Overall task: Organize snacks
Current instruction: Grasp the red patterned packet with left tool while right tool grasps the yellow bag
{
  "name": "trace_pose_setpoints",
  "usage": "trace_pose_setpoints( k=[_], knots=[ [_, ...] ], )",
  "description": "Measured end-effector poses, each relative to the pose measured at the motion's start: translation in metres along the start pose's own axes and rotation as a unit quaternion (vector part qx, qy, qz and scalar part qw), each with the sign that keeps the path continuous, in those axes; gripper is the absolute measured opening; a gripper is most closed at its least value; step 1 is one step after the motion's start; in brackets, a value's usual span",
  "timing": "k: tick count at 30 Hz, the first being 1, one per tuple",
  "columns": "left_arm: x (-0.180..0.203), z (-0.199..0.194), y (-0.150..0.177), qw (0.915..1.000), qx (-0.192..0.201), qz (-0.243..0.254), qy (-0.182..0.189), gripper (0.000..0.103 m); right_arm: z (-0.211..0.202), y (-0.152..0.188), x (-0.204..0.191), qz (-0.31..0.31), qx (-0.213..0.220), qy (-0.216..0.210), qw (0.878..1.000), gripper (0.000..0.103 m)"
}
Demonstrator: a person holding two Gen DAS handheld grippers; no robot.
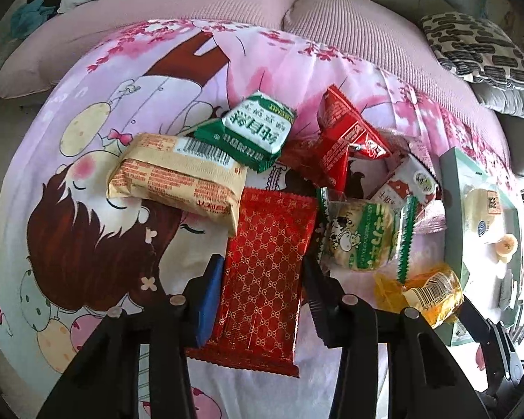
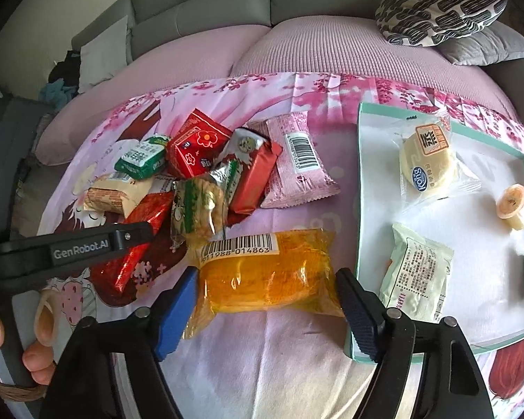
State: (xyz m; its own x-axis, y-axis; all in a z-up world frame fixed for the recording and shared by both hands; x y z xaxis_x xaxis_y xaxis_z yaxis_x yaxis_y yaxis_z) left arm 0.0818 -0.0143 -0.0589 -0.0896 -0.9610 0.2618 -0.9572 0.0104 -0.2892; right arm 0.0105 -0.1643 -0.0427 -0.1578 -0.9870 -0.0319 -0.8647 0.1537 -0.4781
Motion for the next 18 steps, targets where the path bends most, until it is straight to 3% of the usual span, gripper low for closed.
trace_pose_setpoints(
  k=[18],
  knots=[
    [-0.013, -0.042, 0.0, 0.999, 0.04, -0.004, 0.018, 0.045, -0.027, -0.002, 0.01, 0.01, 0.036, -0.009, 0.999, 0.073]
  ],
)
Point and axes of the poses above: each gripper's, at about its wrist camera, not at the fingertips, and z roughly the way its jaws point, x to its right, y to its underside, the point moved 3 cm from there along z, roughly the way its jaws point, and after that the axes turned 7 degrees about y, right-handed, at the moved point
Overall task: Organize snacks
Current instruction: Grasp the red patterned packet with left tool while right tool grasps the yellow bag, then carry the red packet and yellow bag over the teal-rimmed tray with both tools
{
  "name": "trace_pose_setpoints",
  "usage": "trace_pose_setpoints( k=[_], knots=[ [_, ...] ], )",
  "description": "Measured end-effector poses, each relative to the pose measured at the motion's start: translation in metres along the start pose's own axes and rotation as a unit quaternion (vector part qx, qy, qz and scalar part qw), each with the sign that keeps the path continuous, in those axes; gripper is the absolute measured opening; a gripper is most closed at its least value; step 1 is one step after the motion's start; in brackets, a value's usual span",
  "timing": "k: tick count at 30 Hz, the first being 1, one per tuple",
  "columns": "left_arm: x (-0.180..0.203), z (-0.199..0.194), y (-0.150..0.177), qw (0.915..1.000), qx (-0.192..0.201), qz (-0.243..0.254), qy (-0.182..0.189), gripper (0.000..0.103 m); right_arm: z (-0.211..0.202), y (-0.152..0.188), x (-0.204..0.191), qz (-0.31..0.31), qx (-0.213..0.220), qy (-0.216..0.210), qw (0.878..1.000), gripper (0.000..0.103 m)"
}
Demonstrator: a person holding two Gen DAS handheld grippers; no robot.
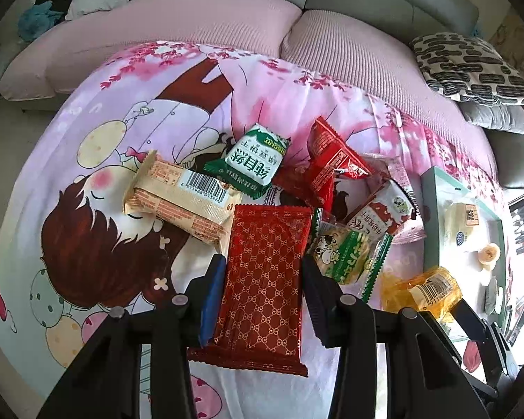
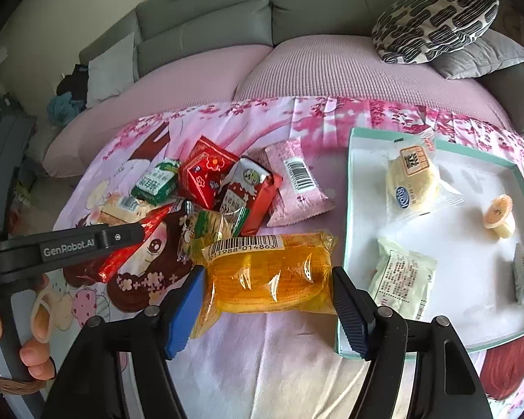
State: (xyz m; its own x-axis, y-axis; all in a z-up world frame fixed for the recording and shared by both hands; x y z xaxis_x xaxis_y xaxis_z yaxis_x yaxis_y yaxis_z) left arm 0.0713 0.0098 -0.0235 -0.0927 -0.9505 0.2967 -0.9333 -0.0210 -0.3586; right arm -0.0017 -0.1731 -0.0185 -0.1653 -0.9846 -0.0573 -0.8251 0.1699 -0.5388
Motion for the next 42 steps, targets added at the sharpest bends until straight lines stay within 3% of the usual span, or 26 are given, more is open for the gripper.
trace_pose_setpoints(
  k=[14, 20, 29, 36, 42],
  knots=[
    [0.018, -0.014, -0.004, 0.9994, 0.031, 0.014, 0.01, 0.045, -0.006, -0.002, 0.006, 0.011, 0.006, -0.004, 1.0, 0.073],
    [0.038, -0.015, -0.004, 0.9986, 0.035, 0.035, 0.02, 0.045, -0.012, -0.006, 0.028, 0.041, 0.014, 0.0, 0.999, 0.073],
    [0.089, -0.018, -0.004, 0.9933, 0.047, 0.094, 0.049, 0.045, -0.029, -0.008, 0.102, 0.127, 0.033, 0.043, 0.99, 0.073],
    [0.143, -0.009, 0.006, 0.9853, 0.033, 0.148, 0.079, 0.045, -0.04, 0.005, 0.173, 0.208, 0.035, 0.098, 0.973, 0.073],
    [0.184, 0.004, 0.02, 0.977, 0.018, 0.19, 0.095, 0.045, -0.045, 0.013, 0.203, 0.238, 0.036, 0.121, 0.963, 0.073]
  ],
)
Point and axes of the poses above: each gripper's, at about its wrist camera, not at the fingertips, and z roughly the way its jaws point, x to its right, y to its underside, the point moved 3 cm from there along z, roughly the way its jaws point, and after that the axes turned 7 degrees about y, right-handed, at the moved point
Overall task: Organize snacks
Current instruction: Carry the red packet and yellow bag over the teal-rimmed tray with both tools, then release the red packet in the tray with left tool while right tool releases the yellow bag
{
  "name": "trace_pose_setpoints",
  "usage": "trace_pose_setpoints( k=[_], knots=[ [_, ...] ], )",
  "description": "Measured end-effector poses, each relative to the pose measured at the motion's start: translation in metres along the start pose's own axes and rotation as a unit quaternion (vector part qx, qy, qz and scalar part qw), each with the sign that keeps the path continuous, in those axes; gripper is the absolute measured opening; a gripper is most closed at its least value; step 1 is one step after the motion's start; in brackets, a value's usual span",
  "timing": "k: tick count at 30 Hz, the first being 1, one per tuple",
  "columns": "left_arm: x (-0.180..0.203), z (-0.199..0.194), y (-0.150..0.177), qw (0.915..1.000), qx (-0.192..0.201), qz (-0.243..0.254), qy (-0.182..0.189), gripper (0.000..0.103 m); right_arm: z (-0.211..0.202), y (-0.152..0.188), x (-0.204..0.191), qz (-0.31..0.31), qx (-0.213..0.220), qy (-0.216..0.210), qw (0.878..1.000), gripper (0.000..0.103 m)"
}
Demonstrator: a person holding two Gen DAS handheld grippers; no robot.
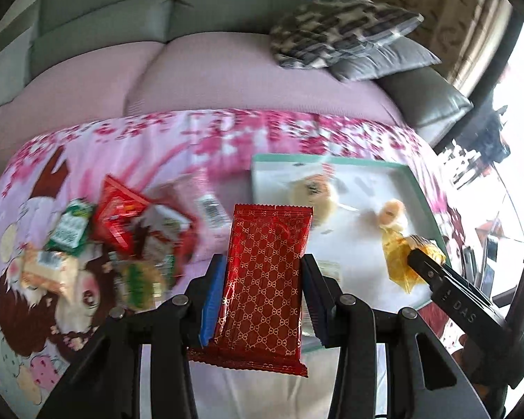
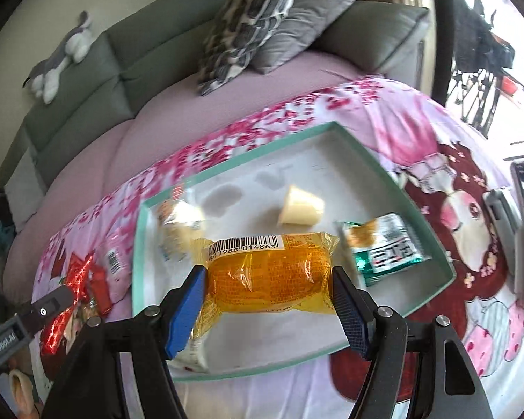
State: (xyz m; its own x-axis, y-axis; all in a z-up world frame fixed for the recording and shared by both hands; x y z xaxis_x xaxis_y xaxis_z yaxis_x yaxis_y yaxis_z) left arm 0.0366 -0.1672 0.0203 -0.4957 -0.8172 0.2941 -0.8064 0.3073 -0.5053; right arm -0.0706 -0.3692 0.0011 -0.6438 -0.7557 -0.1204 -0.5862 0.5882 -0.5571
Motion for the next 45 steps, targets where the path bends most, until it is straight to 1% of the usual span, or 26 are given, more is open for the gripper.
trace_pose_setpoints(
  k=[7, 11, 13, 14, 16, 17, 18, 20, 23, 29, 34, 36, 40, 45],
  knots=[
    [0.04, 0.034, 0.001, 0.9983, -0.035, 0.045, 0.007, 0.045, 0.004, -0.004, 0.012, 0.013, 0.0, 0.004, 1.0, 0.073],
    [0.064, 0.05, -0.006, 0.997, -0.035, 0.068, 0.013, 0.045, 0.01, -0.006, 0.014, 0.014, -0.003, 0.0, 1.0, 0.073],
    [0.07, 0.059, -0.008, 0.9965, -0.035, 0.076, 0.009, 0.045, 0.013, -0.009, 0.016, 0.014, -0.001, 0.01, 1.0, 0.073],
    [0.071, 0.063, -0.01, 0.9965, -0.036, 0.075, 0.009, 0.044, 0.014, -0.011, 0.019, 0.016, 0.0, 0.012, 1.0, 0.073],
    [0.071, 0.07, -0.012, 0.9964, -0.042, 0.072, 0.013, 0.044, 0.015, -0.013, 0.024, 0.03, -0.002, -0.006, 1.0, 0.073],
    [0.07, 0.074, -0.012, 0.9963, -0.045, 0.072, 0.014, 0.044, 0.016, -0.014, 0.023, 0.031, -0.002, -0.007, 0.999, 0.073],
    [0.07, 0.077, -0.012, 0.9962, -0.046, 0.073, 0.012, 0.043, 0.016, -0.014, 0.022, 0.027, 0.0, -0.003, 1.0, 0.073],
    [0.07, 0.083, -0.013, 0.996, -0.049, 0.075, 0.007, 0.043, 0.017, -0.015, 0.02, 0.021, 0.002, 0.004, 1.0, 0.073],
    [0.069, 0.086, -0.015, 0.9962, -0.048, 0.072, 0.012, 0.043, 0.017, -0.015, 0.019, 0.019, 0.001, 0.003, 1.0, 0.073],
    [0.065, 0.085, -0.016, 0.9966, -0.052, 0.061, 0.018, 0.043, 0.019, -0.014, 0.016, 0.01, -0.002, 0.008, 1.0, 0.075],
    [0.059, 0.081, -0.017, 0.9968, -0.062, 0.041, 0.029, 0.048, 0.018, -0.014, 0.014, 0.006, -0.005, 0.008, 1.0, 0.075],
    [0.056, 0.077, -0.017, 0.9969, -0.063, 0.034, 0.033, 0.053, 0.017, -0.014, 0.015, 0.009, -0.006, 0.002, 1.0, 0.075],
    [0.052, 0.071, -0.017, 0.9973, -0.06, 0.026, 0.035, 0.053, 0.015, -0.015, 0.016, 0.011, -0.005, 0.0, 1.0, 0.076],
    [0.041, 0.063, -0.02, 0.9983, -0.05, 0.004, 0.028, 0.053, 0.01, -0.015, 0.015, 0.008, 0.001, -0.003, 1.0, 0.076]
  ],
)
Point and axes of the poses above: each gripper's, at about its wrist camera, not at the fingertips, and z roughly the way its jaws point, x to its right, y to its underside, the point moved 3 cm from there along z, roughly the way its jaws point, and after that the axes turned 7 degrees about y, right-handed, at the moved point
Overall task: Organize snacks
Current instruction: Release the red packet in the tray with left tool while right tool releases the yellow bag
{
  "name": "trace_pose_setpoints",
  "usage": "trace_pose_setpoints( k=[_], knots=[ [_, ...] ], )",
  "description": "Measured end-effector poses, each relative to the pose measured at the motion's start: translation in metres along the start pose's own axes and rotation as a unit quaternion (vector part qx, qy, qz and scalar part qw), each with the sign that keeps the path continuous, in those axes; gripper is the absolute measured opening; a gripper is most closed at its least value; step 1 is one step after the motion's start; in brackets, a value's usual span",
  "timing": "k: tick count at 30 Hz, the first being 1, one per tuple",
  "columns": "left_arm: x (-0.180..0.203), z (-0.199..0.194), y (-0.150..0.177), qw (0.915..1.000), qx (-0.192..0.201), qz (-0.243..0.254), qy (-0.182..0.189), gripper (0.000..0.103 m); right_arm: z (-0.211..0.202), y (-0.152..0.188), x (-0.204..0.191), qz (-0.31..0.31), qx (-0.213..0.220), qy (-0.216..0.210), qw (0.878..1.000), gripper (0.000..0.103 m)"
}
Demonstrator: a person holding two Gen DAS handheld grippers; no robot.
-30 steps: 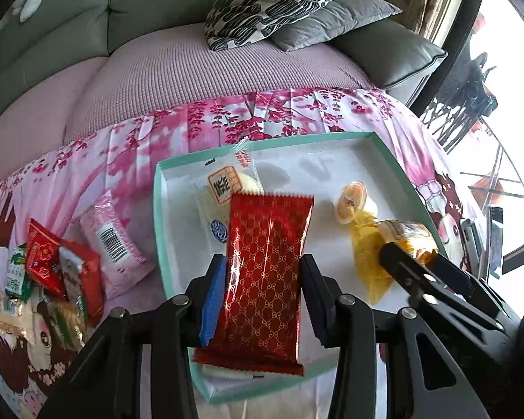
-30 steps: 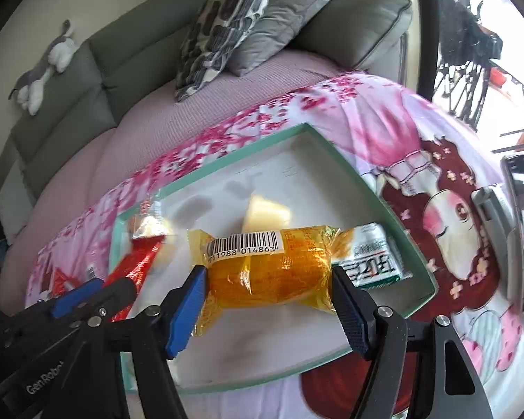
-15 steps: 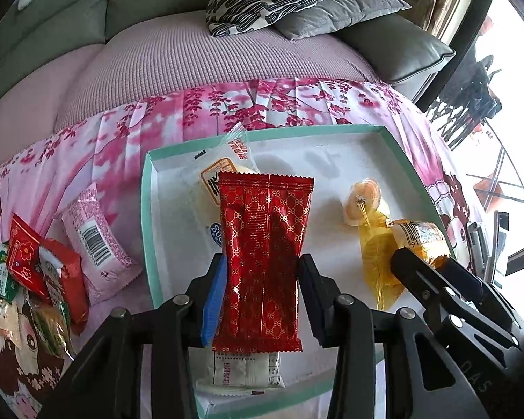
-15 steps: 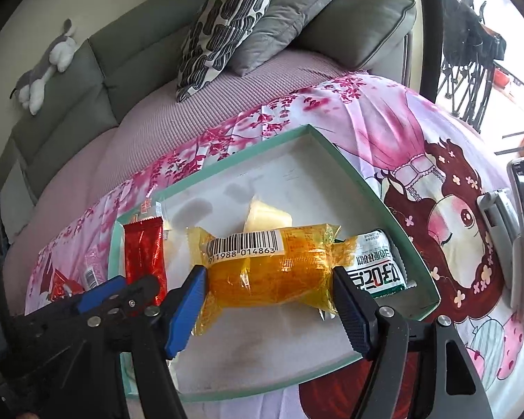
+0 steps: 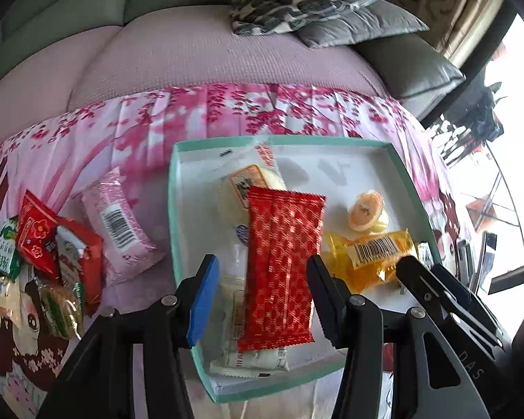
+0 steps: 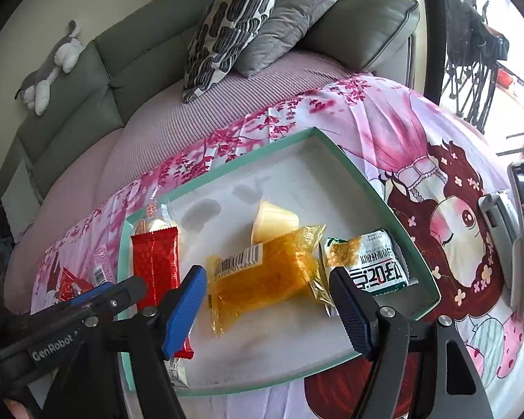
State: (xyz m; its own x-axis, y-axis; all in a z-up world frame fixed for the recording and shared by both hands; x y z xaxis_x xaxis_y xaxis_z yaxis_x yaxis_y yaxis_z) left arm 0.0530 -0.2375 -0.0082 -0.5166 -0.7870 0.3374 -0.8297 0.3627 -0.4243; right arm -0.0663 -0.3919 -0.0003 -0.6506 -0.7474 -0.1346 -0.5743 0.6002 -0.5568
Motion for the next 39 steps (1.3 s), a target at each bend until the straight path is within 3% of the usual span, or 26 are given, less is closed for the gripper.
trace_pose_setpoints(
  k=[8, 9, 11, 16, 23, 26, 39],
  knots=[
    [-0.033, 0.0, -0.003, 0.9975, 0.015, -0.041, -0.056, 0.062, 0.005, 0.003, 0.002, 0.0, -0.007, 0.01, 1.0, 0.083],
    [-0.036, 0.0, -0.003, 0.9971, 0.015, -0.045, -0.059, 0.062, 0.005, 0.003, 0.003, 0.001, -0.006, 0.011, 1.0, 0.085],
    [-0.041, 0.0, -0.002, 0.9965, 0.014, -0.051, -0.064, 0.063, 0.004, 0.002, 0.004, 0.003, -0.001, 0.014, 1.0, 0.102],
    [-0.045, 0.002, -0.002, 0.9956, 0.018, -0.051, -0.076, 0.074, 0.004, 0.002, 0.002, -0.002, 0.006, 0.013, 1.0, 0.103],
    [-0.052, 0.008, -0.001, 0.9933, 0.022, -0.054, -0.1, 0.078, 0.002, 0.002, 0.001, -0.004, 0.011, 0.014, 1.0, 0.103],
    [-0.055, 0.007, 0.0, 0.9924, 0.029, -0.054, -0.107, 0.087, 0.001, 0.001, 0.001, -0.004, 0.014, 0.016, 1.0, 0.103],
    [-0.06, 0.016, 0.001, 0.9908, 0.029, -0.046, -0.123, 0.088, 0.004, 0.003, 0.001, -0.008, 0.009, 0.022, 1.0, 0.103]
  ],
)
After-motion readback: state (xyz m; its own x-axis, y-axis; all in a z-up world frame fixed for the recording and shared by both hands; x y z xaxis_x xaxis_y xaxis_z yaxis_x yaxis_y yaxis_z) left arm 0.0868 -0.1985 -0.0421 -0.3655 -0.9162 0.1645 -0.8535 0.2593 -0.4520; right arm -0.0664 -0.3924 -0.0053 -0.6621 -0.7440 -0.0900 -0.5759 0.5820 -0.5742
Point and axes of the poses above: each gripper's, at about its wrist camera, not at the fingertips, and z roughly the way its jaws point, x to its right, y to its underside, the point moved 3 cm from there along z, roughly the way its jaws point, and after that the axes turned 7 degrees about y, right-handed, at the moved point
